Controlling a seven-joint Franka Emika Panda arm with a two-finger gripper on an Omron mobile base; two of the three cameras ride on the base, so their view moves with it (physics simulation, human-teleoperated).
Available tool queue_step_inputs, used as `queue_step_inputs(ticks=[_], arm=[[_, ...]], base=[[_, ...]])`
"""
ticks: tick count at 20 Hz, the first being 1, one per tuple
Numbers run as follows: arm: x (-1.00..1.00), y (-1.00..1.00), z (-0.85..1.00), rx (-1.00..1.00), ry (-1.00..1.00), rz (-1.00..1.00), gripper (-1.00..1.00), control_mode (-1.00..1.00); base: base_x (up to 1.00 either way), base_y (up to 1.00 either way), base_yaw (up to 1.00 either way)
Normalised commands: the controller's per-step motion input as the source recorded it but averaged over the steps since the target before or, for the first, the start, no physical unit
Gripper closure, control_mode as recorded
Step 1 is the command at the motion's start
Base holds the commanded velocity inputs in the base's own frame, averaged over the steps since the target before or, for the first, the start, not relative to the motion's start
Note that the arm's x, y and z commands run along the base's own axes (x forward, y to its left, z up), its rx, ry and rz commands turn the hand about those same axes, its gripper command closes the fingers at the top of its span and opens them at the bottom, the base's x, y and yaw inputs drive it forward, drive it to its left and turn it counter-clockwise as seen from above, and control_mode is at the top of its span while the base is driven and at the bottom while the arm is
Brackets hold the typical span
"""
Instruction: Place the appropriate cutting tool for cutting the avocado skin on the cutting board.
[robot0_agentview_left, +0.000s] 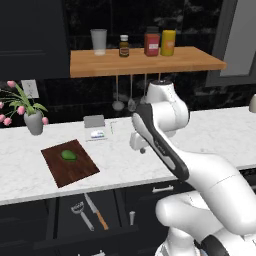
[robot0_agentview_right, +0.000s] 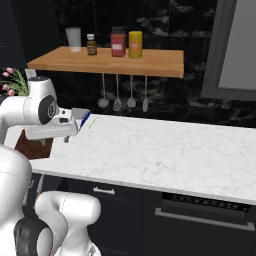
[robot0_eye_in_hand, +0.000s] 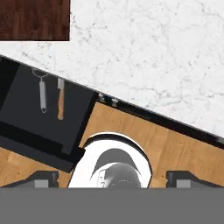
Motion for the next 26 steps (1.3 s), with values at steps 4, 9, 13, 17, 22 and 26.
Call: queue_step_inputs(ticks=[4,9,13,17,22,26], arm=[[-0.01,0.86,-0.92,0.01,0.38,0.14,-1.0,-1.0],[-0.11,0.33,-0.24,-0.06,0.0,-0.01,-1.0,-1.0],[-0.58,0.97,-0.55,-0.01,0.03,-0.04,-1.0,-1.0],[-0.67,1.0,-0.55,0.0,0.03,-0.09,-1.0,-1.0],[-0.39,0.94,-0.46,-0.01,0.06,-0.11,-1.0,-1.0],[0.02,0.46,-0.4,-0.01,0.03,-0.05,-1.0,-1.0]], base=[[0.0,0.0,0.0],[0.0,0.0,0.0],[0.0,0.0,0.0],[0.0,0.0,0.0],[0.0,0.0,0.0],[0.0,0.0,0.0]])
